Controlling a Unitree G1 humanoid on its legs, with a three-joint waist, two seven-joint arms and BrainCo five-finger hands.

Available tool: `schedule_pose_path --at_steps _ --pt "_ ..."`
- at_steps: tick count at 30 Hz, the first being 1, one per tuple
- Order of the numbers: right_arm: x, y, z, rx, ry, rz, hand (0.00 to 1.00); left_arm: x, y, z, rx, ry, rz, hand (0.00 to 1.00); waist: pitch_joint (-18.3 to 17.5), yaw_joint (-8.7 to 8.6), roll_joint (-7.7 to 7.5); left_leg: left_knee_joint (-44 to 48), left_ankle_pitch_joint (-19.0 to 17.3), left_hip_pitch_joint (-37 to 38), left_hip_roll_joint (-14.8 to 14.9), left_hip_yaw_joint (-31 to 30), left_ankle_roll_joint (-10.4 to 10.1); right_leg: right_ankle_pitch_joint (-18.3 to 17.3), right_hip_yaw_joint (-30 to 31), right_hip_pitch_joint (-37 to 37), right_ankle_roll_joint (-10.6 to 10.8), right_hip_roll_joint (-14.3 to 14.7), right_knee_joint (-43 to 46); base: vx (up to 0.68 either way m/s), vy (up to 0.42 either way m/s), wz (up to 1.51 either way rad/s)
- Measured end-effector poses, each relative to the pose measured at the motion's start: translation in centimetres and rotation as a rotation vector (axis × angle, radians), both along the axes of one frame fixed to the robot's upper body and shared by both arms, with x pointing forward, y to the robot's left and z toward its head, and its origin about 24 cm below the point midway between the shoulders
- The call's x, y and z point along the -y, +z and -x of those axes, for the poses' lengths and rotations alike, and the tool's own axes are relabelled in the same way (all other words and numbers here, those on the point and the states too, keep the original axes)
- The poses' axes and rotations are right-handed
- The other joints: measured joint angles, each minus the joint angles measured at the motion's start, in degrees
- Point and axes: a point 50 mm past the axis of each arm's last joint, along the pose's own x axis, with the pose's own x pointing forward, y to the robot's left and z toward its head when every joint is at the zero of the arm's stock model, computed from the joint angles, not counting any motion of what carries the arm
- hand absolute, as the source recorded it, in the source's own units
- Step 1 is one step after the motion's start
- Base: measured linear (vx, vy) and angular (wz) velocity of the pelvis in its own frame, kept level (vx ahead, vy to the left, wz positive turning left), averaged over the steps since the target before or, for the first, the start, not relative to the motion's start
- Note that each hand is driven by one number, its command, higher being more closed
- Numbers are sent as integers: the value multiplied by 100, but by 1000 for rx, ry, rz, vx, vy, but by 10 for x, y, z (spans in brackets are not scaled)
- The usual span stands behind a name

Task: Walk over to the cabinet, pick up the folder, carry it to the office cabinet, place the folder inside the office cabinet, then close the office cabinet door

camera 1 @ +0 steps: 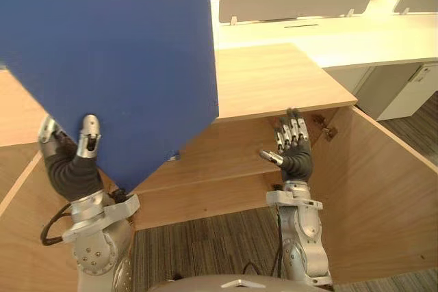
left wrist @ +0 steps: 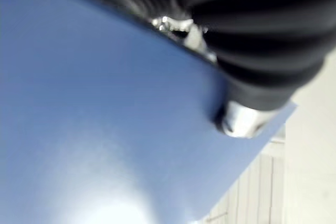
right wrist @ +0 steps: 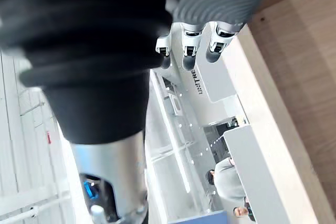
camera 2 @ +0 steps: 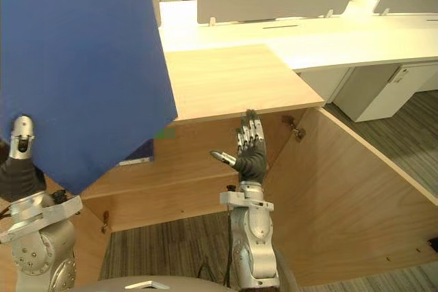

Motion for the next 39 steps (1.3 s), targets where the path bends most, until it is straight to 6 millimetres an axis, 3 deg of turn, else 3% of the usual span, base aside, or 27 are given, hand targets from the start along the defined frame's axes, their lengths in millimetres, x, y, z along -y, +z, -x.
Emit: schedule_pose_path --at_steps 12,19,39 --pt "-28 29 -14 158 217 22 0 8 -7 -13 -25 -83 -49 100 28 6 45 2 0 4 -53 -1 1 32 21 0 36 -44 -23 0 0 0" --pt "-34 32 -15 182 265 41 0 15 -4 -16 -7 -150 -91 100 30 7 48 2 -1 4 -90 -1 9 45 26 1 49 -80 -36 0 0 0" --pt "-22 33 -19 189 258 119 0 27 -3 -17 9 -347 -113 100 25 45 55 -1 58 -30 -164 -70 92 43 -19 10 49 -152 -56 0 0 1"
